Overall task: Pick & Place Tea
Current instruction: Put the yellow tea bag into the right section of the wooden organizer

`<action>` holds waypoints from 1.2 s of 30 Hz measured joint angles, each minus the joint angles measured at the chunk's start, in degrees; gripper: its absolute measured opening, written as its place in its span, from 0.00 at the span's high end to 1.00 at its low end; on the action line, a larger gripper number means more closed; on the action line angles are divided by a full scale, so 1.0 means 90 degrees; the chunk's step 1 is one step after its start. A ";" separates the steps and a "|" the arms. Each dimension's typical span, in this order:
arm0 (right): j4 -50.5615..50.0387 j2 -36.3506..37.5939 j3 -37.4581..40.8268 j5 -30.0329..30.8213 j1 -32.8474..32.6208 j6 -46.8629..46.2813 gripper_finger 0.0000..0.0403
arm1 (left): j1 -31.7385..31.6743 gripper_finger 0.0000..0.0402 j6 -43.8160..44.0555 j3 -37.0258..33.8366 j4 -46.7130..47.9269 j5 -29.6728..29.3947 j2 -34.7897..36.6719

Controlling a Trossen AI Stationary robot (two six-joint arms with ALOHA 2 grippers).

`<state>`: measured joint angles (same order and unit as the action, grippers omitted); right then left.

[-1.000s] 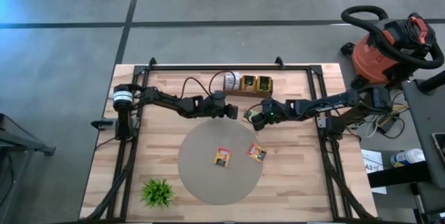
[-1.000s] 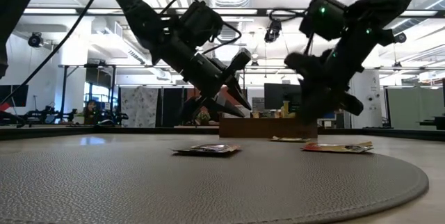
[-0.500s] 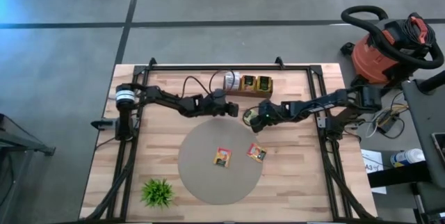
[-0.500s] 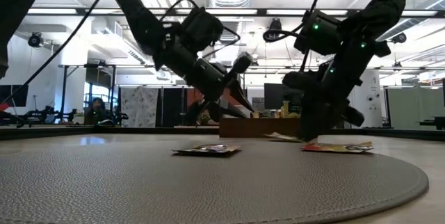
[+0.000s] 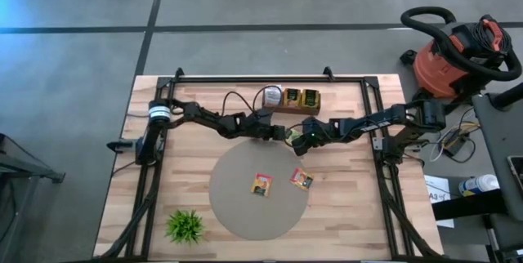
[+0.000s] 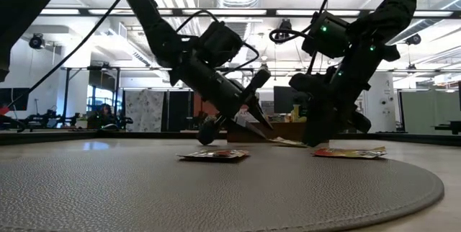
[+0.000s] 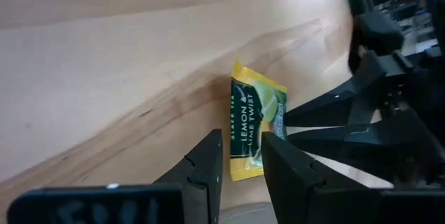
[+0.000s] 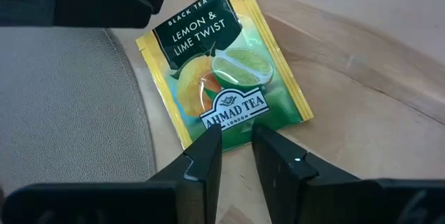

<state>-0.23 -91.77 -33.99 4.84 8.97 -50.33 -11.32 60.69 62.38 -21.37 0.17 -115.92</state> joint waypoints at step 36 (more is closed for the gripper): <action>-0.0335 0.1387 -0.0147 -0.0177 -0.0012 0.0687 0.79 | -0.0020 1.00 -0.2430 0.1436 0.2662 -0.0144 0.0321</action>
<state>-3.25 -79.28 -35.31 3.25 8.86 -44.14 -11.50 38.82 75.31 2.59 -1.12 -113.03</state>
